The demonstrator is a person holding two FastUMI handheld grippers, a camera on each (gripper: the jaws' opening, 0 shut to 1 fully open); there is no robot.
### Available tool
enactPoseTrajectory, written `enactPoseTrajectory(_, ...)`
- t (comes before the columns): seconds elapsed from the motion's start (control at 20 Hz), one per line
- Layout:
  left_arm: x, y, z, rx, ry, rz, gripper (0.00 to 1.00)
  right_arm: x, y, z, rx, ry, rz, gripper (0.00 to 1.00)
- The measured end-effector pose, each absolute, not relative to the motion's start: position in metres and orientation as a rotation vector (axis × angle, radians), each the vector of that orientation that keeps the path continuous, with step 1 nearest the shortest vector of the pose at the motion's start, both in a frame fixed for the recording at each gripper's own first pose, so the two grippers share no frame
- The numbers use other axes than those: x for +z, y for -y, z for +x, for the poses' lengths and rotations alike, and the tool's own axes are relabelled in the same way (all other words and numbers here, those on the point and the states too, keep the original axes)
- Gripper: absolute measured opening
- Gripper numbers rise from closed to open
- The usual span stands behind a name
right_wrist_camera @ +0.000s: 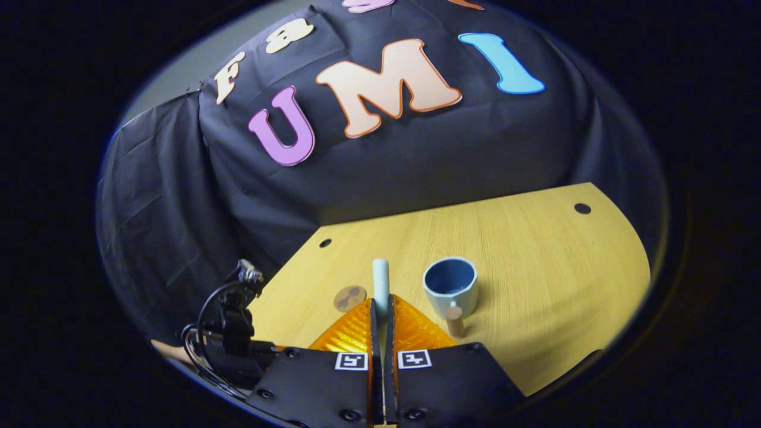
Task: Put the toothbrush and toothpaste on the desktop into the cup, then pick up the cup and place it on the coaster on the desktop.
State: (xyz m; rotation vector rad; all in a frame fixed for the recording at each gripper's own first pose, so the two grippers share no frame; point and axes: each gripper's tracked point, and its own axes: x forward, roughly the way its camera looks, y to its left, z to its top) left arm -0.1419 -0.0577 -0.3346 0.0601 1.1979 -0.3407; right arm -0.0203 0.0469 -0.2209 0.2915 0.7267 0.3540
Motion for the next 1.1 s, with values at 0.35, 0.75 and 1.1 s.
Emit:
enactPoseTrajectory(0.35, -0.327, 0.059, -0.139, -0.315, -1.181, 0.037, 0.00, -0.204, -0.030, 0.044, 0.315, -0.614, 0.309, 0.04)
enactPoseTrajectory(0.75, -0.330, 0.053, -0.140, -0.238, -1.177, 0.007, 0.00, -0.203, -0.008, 0.116, 0.224, -0.465, 0.311, 0.04)
enactPoseTrajectory(1.1, -0.327, 0.054, -0.138, -0.204, -1.162, -0.001, 0.00, -0.236, -0.003, 0.138, 0.194, -0.463, 0.263, 0.04)
